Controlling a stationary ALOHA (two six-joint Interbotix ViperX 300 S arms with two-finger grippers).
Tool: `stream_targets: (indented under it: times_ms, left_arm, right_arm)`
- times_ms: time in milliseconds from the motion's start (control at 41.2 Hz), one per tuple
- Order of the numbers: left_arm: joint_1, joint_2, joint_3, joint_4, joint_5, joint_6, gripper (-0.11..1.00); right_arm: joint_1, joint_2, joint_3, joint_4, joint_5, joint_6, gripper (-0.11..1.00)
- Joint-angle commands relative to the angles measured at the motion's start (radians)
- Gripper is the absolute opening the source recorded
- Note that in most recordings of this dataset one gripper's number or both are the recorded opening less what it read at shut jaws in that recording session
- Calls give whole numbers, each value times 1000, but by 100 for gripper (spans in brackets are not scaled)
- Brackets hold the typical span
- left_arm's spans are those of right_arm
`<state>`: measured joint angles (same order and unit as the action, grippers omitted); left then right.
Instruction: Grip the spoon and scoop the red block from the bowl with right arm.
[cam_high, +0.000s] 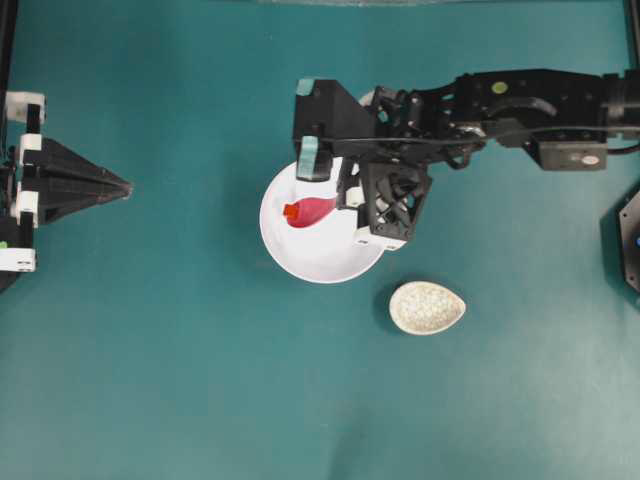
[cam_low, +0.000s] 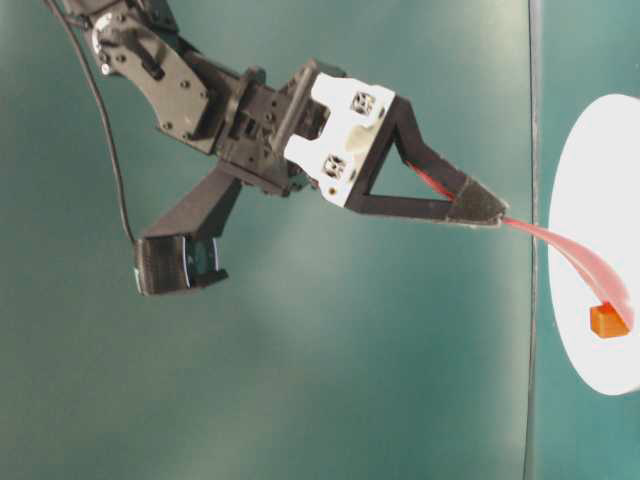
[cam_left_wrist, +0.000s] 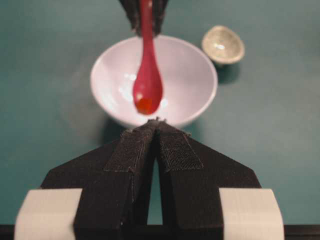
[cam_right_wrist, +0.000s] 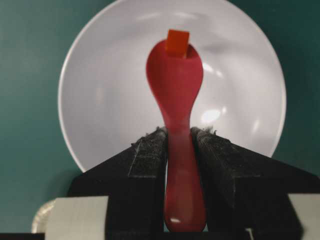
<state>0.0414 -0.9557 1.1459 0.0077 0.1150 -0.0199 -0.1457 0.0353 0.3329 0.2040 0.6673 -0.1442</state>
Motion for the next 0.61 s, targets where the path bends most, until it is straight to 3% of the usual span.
stream_targets:
  times_ms: [0, 339, 582]
  left_arm:
    - [3, 8, -32, 2, -11, 0, 0]
    - [3, 8, -32, 3, -9, -2, 0]
    - [3, 8, -32, 2, -9, 0, 0]
  right_arm:
    - [3, -58, 15, 14, -51, -2, 24]
    - [12, -164, 163, 28, -250, -2, 24]
    - [12, -204, 186, 32, -175, 52, 24]
